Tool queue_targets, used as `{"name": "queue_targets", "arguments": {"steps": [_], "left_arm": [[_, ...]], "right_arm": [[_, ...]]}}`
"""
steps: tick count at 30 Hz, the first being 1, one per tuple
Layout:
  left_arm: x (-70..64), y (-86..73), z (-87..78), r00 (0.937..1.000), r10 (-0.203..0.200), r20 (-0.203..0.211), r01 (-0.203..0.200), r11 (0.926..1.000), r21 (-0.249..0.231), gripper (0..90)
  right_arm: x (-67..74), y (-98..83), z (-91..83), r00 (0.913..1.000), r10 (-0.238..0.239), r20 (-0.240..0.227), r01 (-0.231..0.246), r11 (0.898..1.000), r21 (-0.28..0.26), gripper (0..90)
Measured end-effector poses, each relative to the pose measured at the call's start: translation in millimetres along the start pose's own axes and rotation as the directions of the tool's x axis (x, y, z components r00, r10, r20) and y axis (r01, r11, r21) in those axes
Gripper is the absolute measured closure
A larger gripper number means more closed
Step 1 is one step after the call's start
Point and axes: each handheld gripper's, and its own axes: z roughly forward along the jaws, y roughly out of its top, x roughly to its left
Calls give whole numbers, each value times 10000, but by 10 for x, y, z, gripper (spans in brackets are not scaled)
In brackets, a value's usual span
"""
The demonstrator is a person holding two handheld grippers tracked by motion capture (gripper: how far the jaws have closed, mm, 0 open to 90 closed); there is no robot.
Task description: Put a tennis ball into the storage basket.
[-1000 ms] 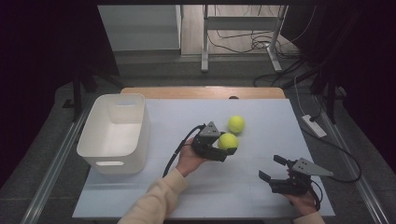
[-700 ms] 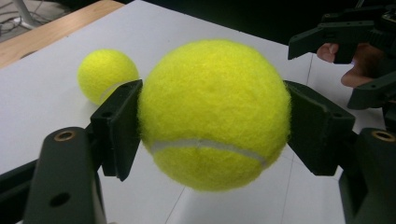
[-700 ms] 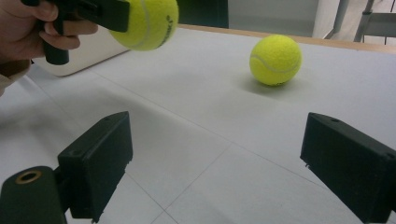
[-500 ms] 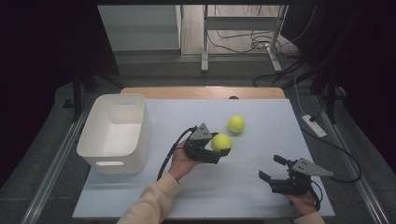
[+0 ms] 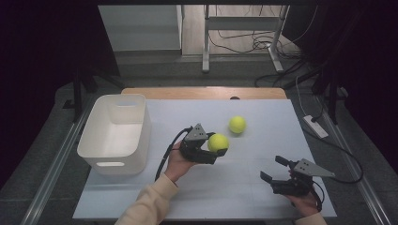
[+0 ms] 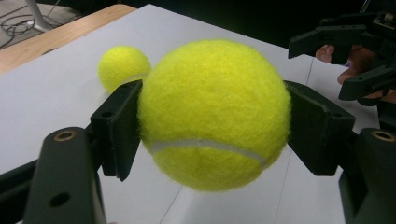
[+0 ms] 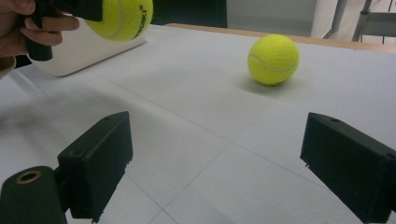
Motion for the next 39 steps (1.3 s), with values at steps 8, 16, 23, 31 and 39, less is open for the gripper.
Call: {"name": "queue_targets", "arguments": {"steps": [8,16,23,31,39], "left_arm": [[8,14,-81,9999,-75,-92,73,9998,-210,270],[24,46,-169,9997,-104,-202,95,9989,-451,270],[43,82,-231,9995,-137,-278,121,9983,-571,270],[73,166,-311,9989,-215,-417,178,9960,-880,270],[79,250,-417,9981,-195,-591,132,9944,-1047,270]], "right_arm": [[1,0,2,10000,-2,19,2,10000,11,94],[4,-1,5,10000,-27,23,27,10000,47,94],[7,-1,8,10000,-34,30,34,10000,49,94],[8,-5,3,10000,-76,18,75,9999,98,95],[9,-3,2,10000,-94,22,93,9999,88,95]]}}
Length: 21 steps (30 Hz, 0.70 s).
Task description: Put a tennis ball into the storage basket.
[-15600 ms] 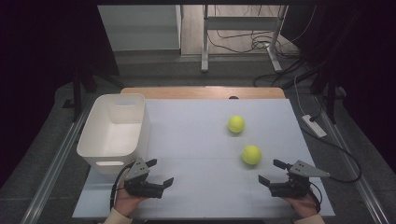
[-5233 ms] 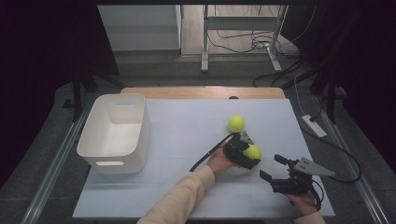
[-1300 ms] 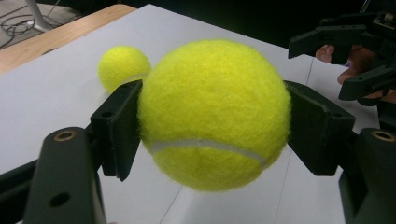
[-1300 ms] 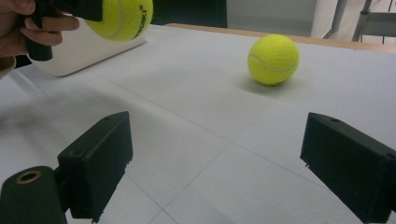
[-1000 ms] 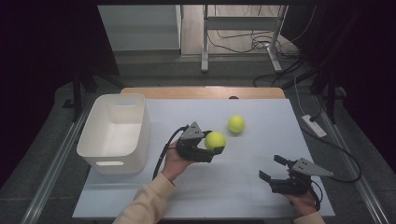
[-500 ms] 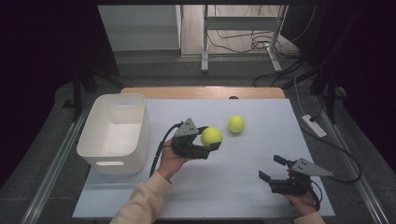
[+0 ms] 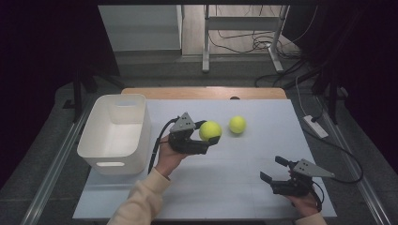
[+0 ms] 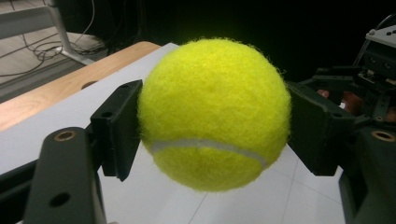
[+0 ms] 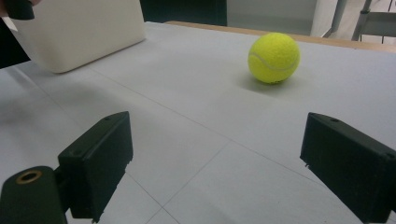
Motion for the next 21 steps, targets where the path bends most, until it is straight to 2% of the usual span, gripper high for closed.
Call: {"name": "queue_targets", "arguments": {"steps": [21], "left_arm": [[56,127,-157,9991,-11,-416,1,9997,-243,270]], "right_arm": [[0,0,7,10000,37,39,-37,10000,42,95]]}}
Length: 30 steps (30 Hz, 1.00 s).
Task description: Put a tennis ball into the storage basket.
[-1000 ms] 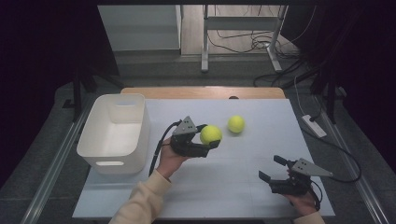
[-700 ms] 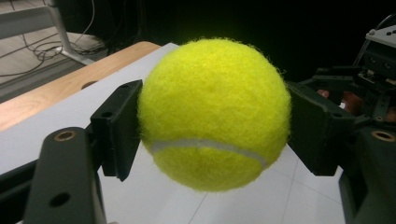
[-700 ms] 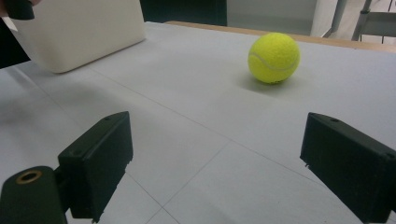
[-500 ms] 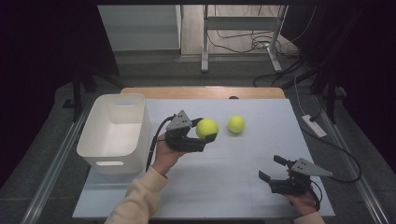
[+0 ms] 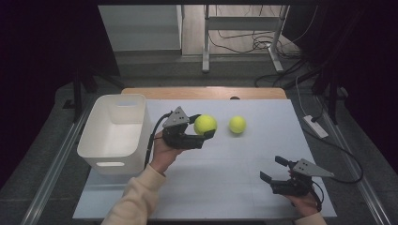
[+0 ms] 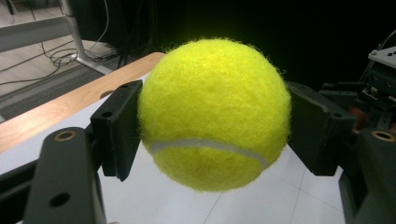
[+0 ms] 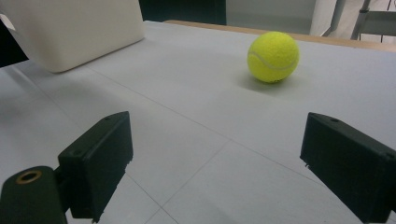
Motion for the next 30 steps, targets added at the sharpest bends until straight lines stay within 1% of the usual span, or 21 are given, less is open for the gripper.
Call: {"name": "queue_targets", "arguments": {"steps": [9,17,24,27,30], "left_arm": [[28,65,-79,9997,-62,-251,55,9996,-281,270],[58,117,-136,9989,-37,-464,21,9994,-338,270],[102,123,-184,9976,-167,-677,138,9990,-433,270],[108,128,-197,9972,-168,-726,134,9988,-462,270],[124,146,-231,9962,-123,-859,82,9988,-477,270]], "right_arm": [[-1,1,-2,10000,29,8,-29,10000,-17,95],[0,2,-2,10000,45,33,-45,10000,-19,95],[1,1,-1,10000,41,32,-41,10000,-6,95],[1,0,0,10000,36,33,-36,10000,1,95],[0,1,0,10000,39,38,-39,10000,2,96]]}}
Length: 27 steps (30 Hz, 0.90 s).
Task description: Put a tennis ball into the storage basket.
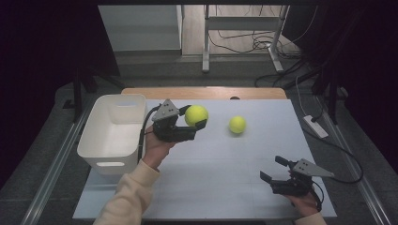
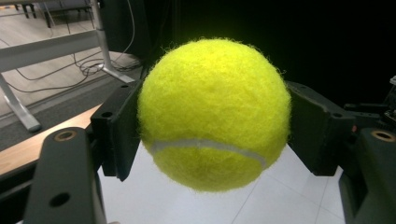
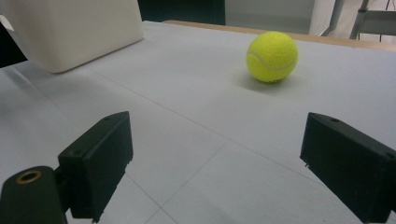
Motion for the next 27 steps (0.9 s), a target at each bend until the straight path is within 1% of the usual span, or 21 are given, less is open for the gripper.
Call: {"name": "queue_targets", "arguments": {"steps": [2,4,9,16,17,19,27], "left_arm": [[7,8,-13,10000,7,-14,-7,10000,-11,270],[28,30,-54,9999,19,-131,-19,10000,-65,270],[49,39,-99,9996,42,-277,-44,10000,-72,270],[118,54,-213,9980,-15,-625,6,9999,-139,270],[118,54,-213,9980,-15,-625,6,9999,-139,270],[150,55,-254,9968,-90,-794,79,9999,-152,270],[244,41,-334,9938,-206,-1093,187,9997,-182,270]], "right_arm": [[0,-1,1,10000,-15,-17,15,10000,11,95],[3,-1,5,10000,-59,-40,59,10000,22,95],[4,-1,3,10000,-49,-23,49,10000,11,95],[8,0,10,10000,-77,-44,77,10000,36,95],[8,0,10,10000,-77,-44,77,10000,36,95],[7,0,8,10000,-67,-36,67,10000,22,95],[6,0,7,10000,-60,-24,60,10000,23,96]]}}
